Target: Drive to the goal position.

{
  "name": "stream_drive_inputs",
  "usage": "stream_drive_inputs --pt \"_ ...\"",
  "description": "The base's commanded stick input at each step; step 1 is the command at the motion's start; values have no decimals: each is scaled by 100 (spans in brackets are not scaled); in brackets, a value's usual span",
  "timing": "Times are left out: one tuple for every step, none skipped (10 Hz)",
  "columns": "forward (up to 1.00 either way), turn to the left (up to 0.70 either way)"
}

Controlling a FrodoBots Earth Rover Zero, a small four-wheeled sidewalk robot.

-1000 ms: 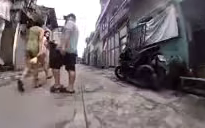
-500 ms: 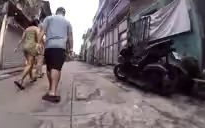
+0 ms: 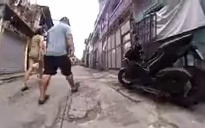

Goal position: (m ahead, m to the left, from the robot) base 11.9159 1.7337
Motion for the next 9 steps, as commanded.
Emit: stream_drive_inputs --pt "100 0" --pt "100 0" --pt "100 0" --pt "100 0" --pt "100 0" --pt "100 0" --pt "100 0" --pt "100 0" --pt "100 0"
